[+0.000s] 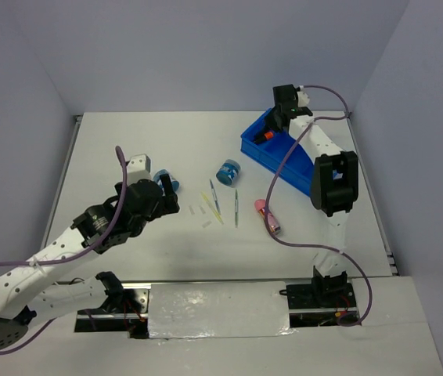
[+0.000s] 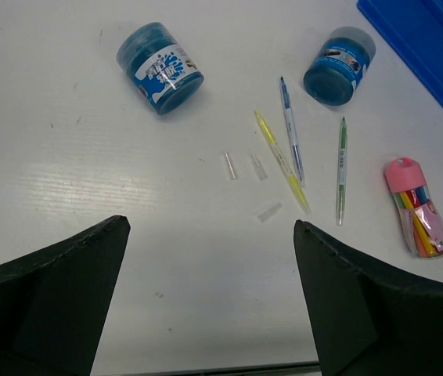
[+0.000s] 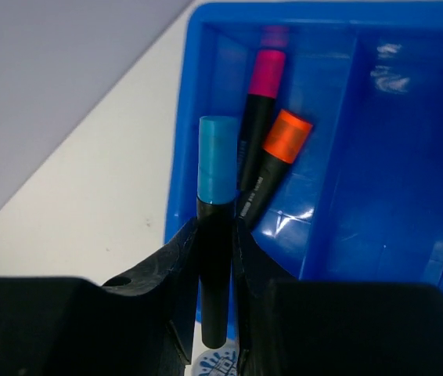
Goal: Sort the stationery into containers
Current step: Place the pen in the storage box.
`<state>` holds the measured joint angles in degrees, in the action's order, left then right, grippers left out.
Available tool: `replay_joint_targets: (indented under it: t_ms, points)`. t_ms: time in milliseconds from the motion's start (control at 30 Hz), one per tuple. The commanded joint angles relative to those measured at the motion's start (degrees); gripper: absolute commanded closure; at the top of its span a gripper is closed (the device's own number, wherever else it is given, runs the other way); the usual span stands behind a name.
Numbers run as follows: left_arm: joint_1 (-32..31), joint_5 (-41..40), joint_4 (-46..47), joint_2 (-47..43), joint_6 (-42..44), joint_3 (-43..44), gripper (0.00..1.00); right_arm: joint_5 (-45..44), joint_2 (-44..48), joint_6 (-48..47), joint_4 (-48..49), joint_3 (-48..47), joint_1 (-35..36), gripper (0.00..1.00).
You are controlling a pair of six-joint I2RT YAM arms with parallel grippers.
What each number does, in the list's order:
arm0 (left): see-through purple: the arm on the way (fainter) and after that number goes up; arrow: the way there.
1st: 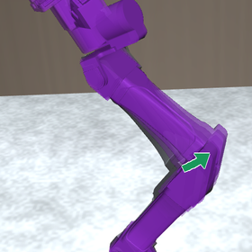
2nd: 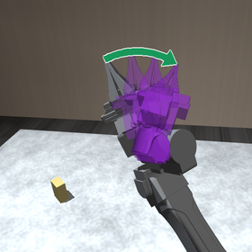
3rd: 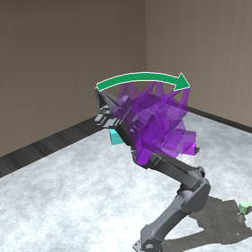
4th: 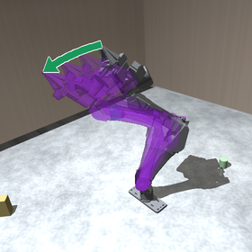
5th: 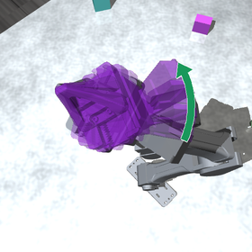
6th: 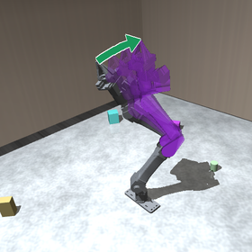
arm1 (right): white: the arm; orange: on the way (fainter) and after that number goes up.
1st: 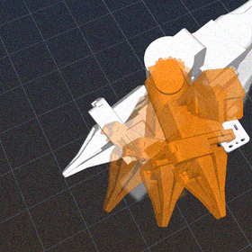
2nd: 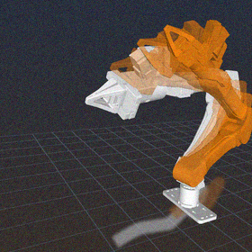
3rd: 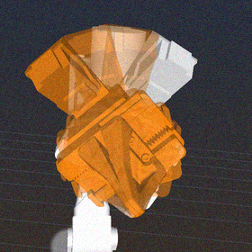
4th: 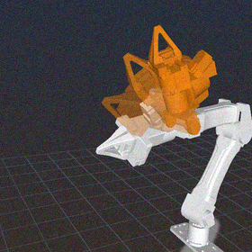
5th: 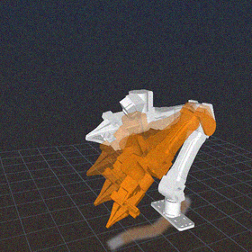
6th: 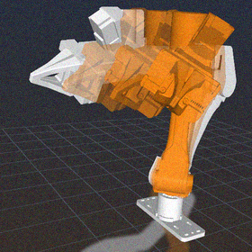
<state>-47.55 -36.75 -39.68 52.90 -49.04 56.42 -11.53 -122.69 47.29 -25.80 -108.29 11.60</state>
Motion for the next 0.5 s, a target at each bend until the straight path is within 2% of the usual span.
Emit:
replay_joint_targets:
  t_ms: [0, 100, 133, 167, 233, 367, 467]
  points:
    - [0.1, 1.8, 2.5, -1.3, 3.2, -1.1, 0.01, 1.1, -1.0, 0.9, -2.3, -3.8, -0.1, 0.85]
    - [0.1, 3.3, 3.3, -1.4, 4.1, -2.0, 0.01, 0.9, -1.8, 0.2, -2.3, -4.6, -0.1, 0.70]
    - [0.0, 3.6, 3.4, -1.1, 4.2, -2.1, 0.01, 0.8, -2.3, -0.2, -2.7, -5.6, -0.2, 0.61]
    - [0.0, 3.8, 3.3, -1.1, 4.0, -2.5, 0.01, 0.9, -2.5, -0.4, -3.3, -6.1, -0.2, 0.44]
    - [0.1, 4.1, 3.3, -0.6, 4.2, -2.7, 0.01, 0.2, -2.4, -1.1, -4.4, -7.6, 0.1, 0.32]
    - [0.1, 4.2, 2.4, -0.2, 4.4, -3.0, 0.01, -0.8, 2.2, -4.5, -4.5, -7.6, 0.6, 0.19]
    - [0.1, 4.1, 2.2, 0.0, 4.4, -3.3, 0.01, -1.6, 5.1, -8.0, -4.7, -7.5, 1.2, 0.18]
